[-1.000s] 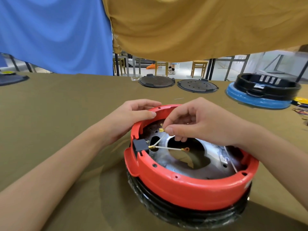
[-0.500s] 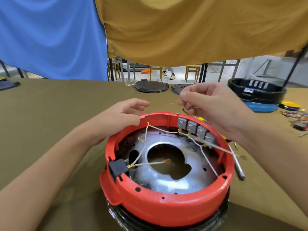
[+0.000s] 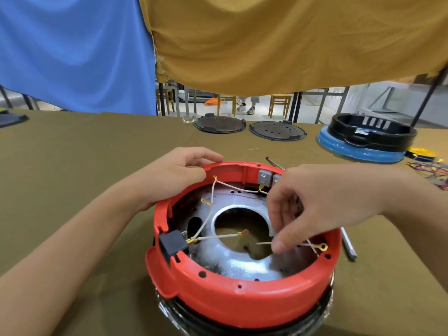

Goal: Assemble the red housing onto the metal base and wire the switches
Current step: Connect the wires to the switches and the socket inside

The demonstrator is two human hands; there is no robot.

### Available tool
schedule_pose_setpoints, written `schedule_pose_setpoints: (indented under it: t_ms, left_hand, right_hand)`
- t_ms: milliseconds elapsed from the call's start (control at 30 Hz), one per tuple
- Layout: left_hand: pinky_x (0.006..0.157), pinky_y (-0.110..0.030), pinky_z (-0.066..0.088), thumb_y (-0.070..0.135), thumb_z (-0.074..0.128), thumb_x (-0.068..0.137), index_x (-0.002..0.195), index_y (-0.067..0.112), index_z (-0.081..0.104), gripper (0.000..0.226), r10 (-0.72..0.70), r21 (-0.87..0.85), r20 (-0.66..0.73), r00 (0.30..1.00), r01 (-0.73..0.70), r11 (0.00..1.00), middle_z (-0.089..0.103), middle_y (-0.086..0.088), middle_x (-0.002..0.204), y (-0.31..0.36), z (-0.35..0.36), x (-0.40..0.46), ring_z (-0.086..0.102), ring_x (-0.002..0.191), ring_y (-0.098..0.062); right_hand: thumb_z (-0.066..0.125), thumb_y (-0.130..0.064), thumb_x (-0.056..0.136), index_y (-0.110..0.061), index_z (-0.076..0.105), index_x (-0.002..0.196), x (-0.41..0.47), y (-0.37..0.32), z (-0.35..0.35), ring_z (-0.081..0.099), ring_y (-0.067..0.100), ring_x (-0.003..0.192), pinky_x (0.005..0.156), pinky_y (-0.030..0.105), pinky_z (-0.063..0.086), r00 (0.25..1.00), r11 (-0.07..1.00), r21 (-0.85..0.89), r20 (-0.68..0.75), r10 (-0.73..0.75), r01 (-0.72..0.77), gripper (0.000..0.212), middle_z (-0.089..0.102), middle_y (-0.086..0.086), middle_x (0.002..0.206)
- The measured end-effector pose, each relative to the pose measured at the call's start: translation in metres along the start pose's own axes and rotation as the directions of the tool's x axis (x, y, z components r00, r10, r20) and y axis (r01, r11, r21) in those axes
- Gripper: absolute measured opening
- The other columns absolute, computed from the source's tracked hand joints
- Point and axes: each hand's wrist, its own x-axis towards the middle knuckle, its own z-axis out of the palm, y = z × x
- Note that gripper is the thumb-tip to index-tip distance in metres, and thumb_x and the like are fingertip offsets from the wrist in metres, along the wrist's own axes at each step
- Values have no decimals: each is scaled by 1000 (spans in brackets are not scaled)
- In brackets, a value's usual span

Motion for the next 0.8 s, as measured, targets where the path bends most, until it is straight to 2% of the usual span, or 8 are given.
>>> schedule_pose_setpoints:
  t_ms: [100, 200, 333, 433, 533, 633, 700, 800]
  left_hand:
    - [91, -34, 55, -1, 45, 93, 117, 33, 64, 47, -1, 8, 4, 1000, 1, 1000, 72, 13, 112, 1, 0, 0, 71, 96, -11]
    - [87, -35, 57, 0, 44, 92, 117, 35, 64, 47, -13, 35, -1, 1000, 13, 999, 71, 13, 110, 4, 0, -1, 71, 93, -12]
    - [72, -19, 54, 1, 41, 92, 124, 36, 57, 50, -11, 113, -25, 1000, 14, 994, 62, 12, 123, 9, -2, -4, 69, 88, -3]
    - [92, -32, 49, 8, 40, 95, 139, 38, 40, 54, -32, 321, -56, 998, 49, 946, 40, 8, 138, 10, -3, -8, 58, 108, -13]
    - [100, -33, 41, 9, 38, 95, 142, 34, 35, 54, -103, 415, -10, 995, 98, 905, 36, 3, 136, 14, -4, -13, 51, 116, -19]
    - [87, -27, 47, 23, 46, 94, 125, 34, 52, 34, -142, 417, -11, 990, 134, 899, 56, 9, 112, 23, -4, -16, 57, 100, -8]
    - [70, -20, 44, 32, 56, 91, 107, 31, 63, 18, -23, 383, -174, 985, 89, 920, 62, 14, 92, 26, -4, -15, 58, 81, -2]
    - [64, -20, 47, 43, 68, 86, 85, 26, 73, 17, 63, 37, -277, 959, -55, 998, 71, 3, 79, 31, -1, -15, 61, 67, -5]
  right_hand:
    - [78, -46, 76, -30, 73, 81, 0, -4, 5, 66, -5, 65, 60, 13, 52, 998, 995, -81, 37, 57, -54, 18, 71, -22, 71]
    - [72, -33, 78, -29, 74, 78, -1, -5, 4, 68, 1, 65, 68, 28, 60, 997, 992, -108, -53, 61, -66, 4, 72, -18, 69]
    - [68, -24, 82, -22, 73, 75, 4, -1, 0, 69, 16, 61, 66, 42, 61, 944, 993, 121, -327, 35, 5, 9, 72, -9, 67]
    - [69, -28, 88, -20, 74, 79, 15, 1, 5, 61, 24, 55, 59, 43, 56, 864, 920, 382, -488, 125, 83, 13, 74, -7, 68]
    - [69, -31, 90, -19, 76, 83, 23, 0, 12, 46, 18, 57, 60, 33, 41, 858, 845, 520, -485, 168, 128, 16, 75, -6, 70]
    - [70, -27, 90, -16, 77, 85, 26, -1, 13, 46, 10, 54, 58, 28, 40, 880, 774, 611, -446, 165, 165, 14, 75, -3, 72]
    - [71, -25, 89, -12, 77, 87, 27, -1, 14, 48, 10, 57, 58, 29, 40, 893, 735, 652, -423, 150, 186, 14, 76, 1, 77]
    - [71, -24, 89, -11, 77, 87, 29, -2, 16, 50, 7, 57, 56, 23, 42, 902, 736, 649, -413, 127, 194, 14, 77, 2, 80]
